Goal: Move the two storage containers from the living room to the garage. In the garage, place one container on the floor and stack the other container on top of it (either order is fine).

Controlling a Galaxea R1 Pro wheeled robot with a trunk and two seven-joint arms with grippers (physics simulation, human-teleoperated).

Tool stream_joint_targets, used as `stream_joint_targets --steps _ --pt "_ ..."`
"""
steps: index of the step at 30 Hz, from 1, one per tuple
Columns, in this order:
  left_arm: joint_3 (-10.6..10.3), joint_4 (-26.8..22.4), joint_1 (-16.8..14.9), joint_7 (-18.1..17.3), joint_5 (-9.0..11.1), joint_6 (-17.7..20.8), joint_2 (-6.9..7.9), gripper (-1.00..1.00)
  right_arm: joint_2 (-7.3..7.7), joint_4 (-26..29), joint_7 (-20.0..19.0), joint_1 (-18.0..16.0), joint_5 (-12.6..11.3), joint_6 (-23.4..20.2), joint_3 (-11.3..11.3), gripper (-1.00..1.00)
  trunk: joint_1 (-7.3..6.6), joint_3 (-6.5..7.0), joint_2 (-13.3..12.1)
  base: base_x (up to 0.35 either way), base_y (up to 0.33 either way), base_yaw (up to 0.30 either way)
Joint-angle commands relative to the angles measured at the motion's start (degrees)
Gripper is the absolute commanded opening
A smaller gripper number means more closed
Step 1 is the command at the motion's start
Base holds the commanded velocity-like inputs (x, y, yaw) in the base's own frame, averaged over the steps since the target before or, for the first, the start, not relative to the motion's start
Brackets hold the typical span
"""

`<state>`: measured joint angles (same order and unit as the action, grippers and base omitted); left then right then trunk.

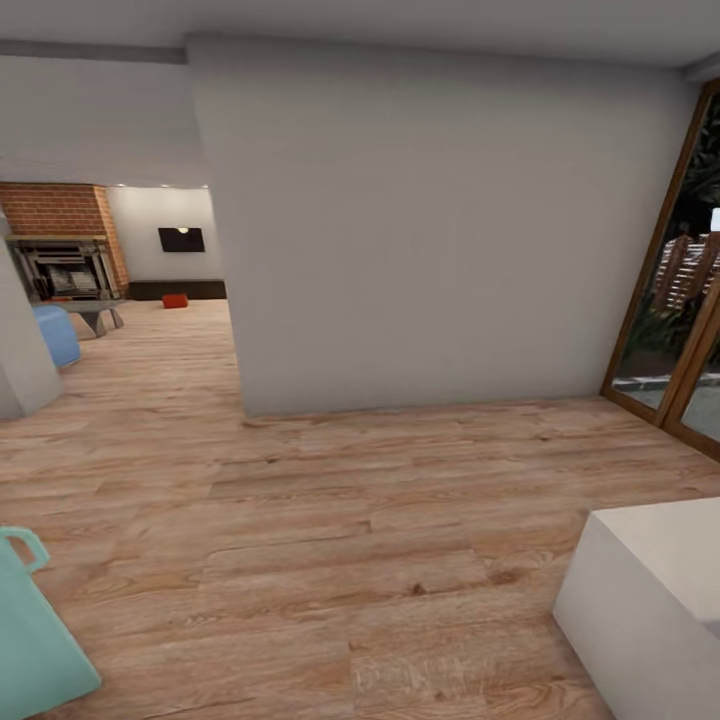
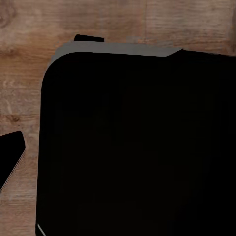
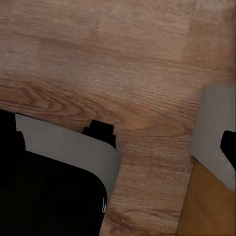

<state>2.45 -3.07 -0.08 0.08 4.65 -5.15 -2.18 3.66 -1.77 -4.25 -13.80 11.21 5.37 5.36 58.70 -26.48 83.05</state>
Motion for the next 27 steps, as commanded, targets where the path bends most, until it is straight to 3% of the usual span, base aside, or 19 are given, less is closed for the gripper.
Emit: stream_joint_targets --steps 1,15,27 --pt "0.2 0.0 0.0 0.0 0.4 -0.1 -0.02 1.00 0.02 -0.2 -0.1 -0.1 0.0 0.4 0.4 1.00 0.03 -0.05 0.0 0.321 0.000 0.000" --pt "0.2 0.0 0.0 0.0 0.4 -0.1 -0.01 1.00 -0.04 -0.2 0.0 -0.1 0.1 0.2 0.4 1.00 0.03 -0.05 0.0 0.321 0.000 0.015" --pt "0.2 0.0 0.0 0.0 0.4 -0.1 -0.01 1.00 -0.05 -0.2 0.4 -0.1 0.0 0.4 0.4 1.00 0.03 -0.05 0.0 0.321 0.000 0.237"
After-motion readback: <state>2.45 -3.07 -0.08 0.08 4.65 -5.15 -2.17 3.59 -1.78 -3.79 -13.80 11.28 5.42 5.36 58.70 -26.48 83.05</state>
